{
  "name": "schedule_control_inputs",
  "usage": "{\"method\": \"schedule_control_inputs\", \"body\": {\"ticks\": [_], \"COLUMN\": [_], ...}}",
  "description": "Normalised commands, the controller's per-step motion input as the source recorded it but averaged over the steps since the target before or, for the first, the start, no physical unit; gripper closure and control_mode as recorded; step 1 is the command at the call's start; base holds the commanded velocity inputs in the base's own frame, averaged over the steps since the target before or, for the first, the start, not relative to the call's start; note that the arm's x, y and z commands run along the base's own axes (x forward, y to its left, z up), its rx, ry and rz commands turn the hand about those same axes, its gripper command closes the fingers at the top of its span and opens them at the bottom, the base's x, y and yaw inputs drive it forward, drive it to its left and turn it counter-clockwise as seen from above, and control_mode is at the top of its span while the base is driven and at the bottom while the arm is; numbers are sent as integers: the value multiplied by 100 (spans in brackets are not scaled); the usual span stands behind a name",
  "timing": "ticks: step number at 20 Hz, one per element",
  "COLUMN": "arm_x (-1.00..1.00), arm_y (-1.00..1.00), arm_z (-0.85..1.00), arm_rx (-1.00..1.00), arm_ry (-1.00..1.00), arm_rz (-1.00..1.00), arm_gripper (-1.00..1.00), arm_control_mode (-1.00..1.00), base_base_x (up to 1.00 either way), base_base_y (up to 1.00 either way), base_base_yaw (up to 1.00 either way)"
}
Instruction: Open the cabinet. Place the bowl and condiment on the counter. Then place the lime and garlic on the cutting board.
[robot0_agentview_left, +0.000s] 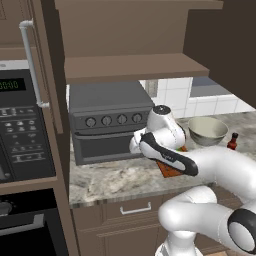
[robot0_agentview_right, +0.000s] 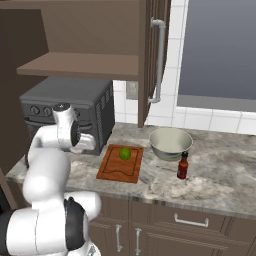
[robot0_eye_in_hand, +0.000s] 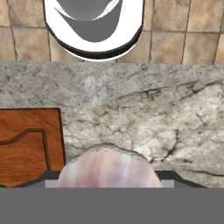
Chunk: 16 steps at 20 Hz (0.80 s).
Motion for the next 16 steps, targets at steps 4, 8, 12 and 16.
{"method": "schedule_control_inputs", "body": {"ticks": [4, 8, 12, 16], "arm_x": [-38, -35, -3, 15], "arm_y": [-90, -84, -54, -27], "arm_z": [9, 0, 0, 0], "arm_rx": [0, 0, 0, 0], "arm_ry": [3, 0, 0, 0], "arm_rz": [0, 0, 0, 0], "arm_gripper": [100, 100, 100, 100], "arm_control_mode": [-100, -100, -100, -100], "base_base_x": [0, 0, 0, 0], "base_base_y": [0, 0, 0, 0], "base_base_yaw": [0, 0, 0, 0]}}
